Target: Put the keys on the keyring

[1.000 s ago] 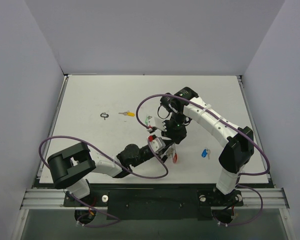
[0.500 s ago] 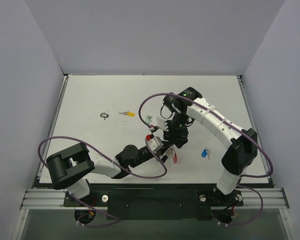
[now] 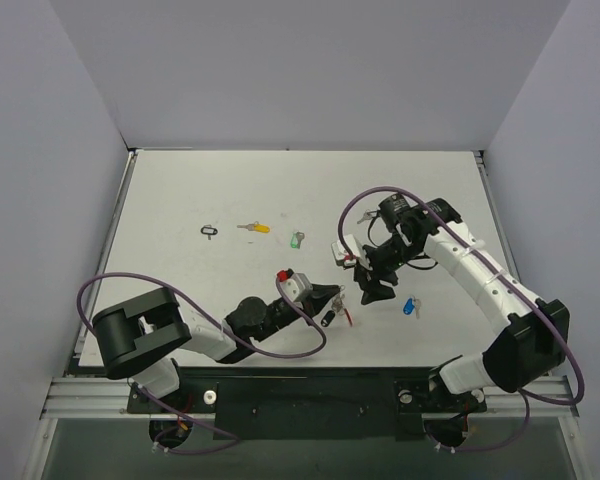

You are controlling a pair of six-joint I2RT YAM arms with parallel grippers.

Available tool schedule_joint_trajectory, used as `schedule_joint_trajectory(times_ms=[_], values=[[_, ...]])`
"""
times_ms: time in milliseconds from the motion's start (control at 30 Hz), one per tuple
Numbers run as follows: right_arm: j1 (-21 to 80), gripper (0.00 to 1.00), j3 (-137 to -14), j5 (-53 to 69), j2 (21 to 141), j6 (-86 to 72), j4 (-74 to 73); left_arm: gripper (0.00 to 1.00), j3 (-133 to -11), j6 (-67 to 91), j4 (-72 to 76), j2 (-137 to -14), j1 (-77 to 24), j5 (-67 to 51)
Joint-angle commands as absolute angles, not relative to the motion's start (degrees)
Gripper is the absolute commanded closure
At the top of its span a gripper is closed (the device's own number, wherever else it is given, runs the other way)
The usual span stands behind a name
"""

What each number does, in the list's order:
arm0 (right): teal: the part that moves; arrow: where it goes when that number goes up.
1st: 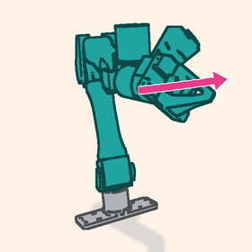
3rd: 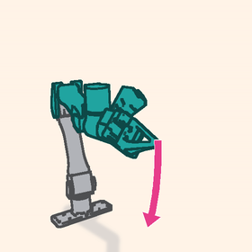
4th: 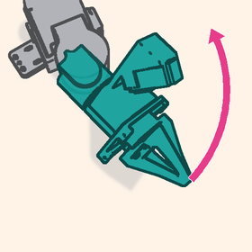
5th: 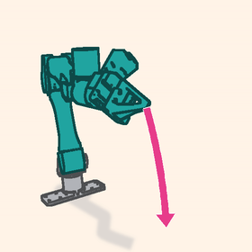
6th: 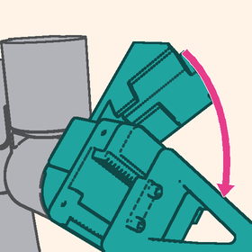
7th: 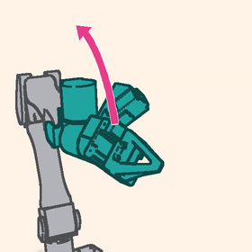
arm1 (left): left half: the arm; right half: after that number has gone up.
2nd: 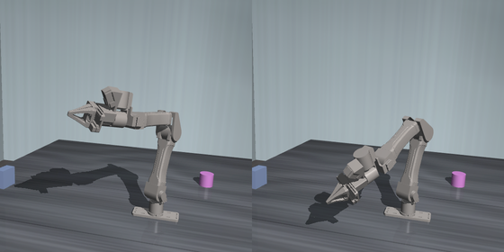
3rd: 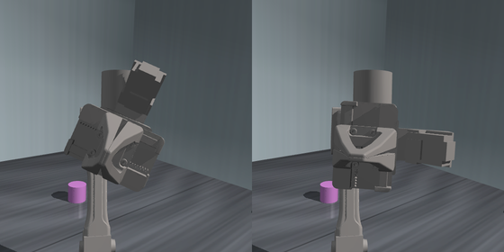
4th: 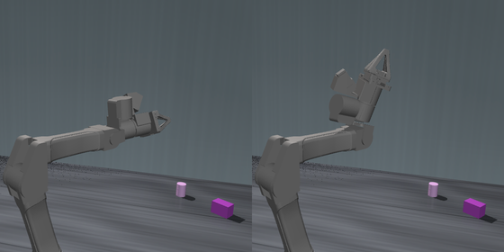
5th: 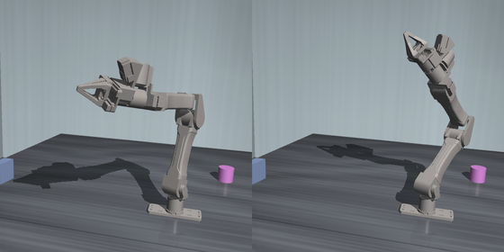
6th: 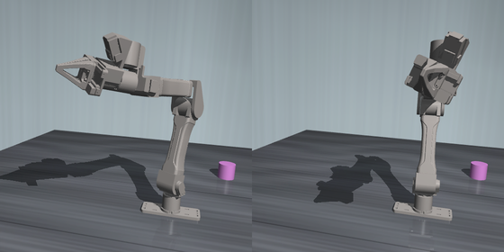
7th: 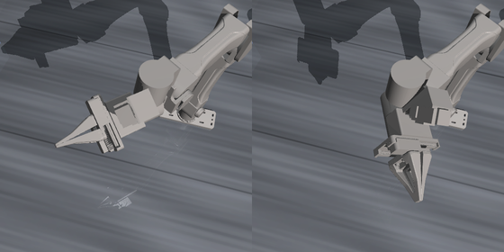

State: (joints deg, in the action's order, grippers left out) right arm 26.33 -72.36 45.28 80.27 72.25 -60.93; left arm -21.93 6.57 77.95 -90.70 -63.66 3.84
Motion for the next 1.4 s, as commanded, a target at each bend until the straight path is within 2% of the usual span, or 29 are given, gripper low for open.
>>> schedule_joint_trajectory(times_ms=[0, 333, 533, 933, 1200, 1333, 1367], values=[[26.5, 0.48, -72.0, 55.0, 83.2, 76.6, -56.3, 1.0, -20.7, 8.4, 94.3, -92.8, -63.5, 5.8], [26.4, 0.57, -72.6, 59.1, 87.5, 76.1, -55.9, 1.0, -20.7, 6.9, 94.3, -91.5, -63.5, 5.4], [26.5, 0.71, -72.4, 60.8, 88.1, 76.2, -56.3, 1.0, -20.7, 6.4, 94.3, -91.1, -63.5, 5.5], [26.5, 0.75, -72.9, 60.3, 90.5, 78.7, -59.1, 1.0, -20.7, 6.1, 94.4, -90.7, -63.5, 5.6], [26.5, 0.84, -73.0, 60.1, 91.0, 79.4, -59.2, 1.0, -20.7, 6.0, 94.3, -90.5, -63.5, 5.6], [26.5, 0.92, -72.8, 59.7, 91.4, 80.0, -59.2, 1.0, -20.7, 6.1, 94.3, -90.4, -63.5, 5.5], [26.5, 0.97, -72.8, 59.7, 91.3, 80.0, -59.2, 1.0, -20.7, 6.1, 94.3, -90.4, -63.5, 5.5]])
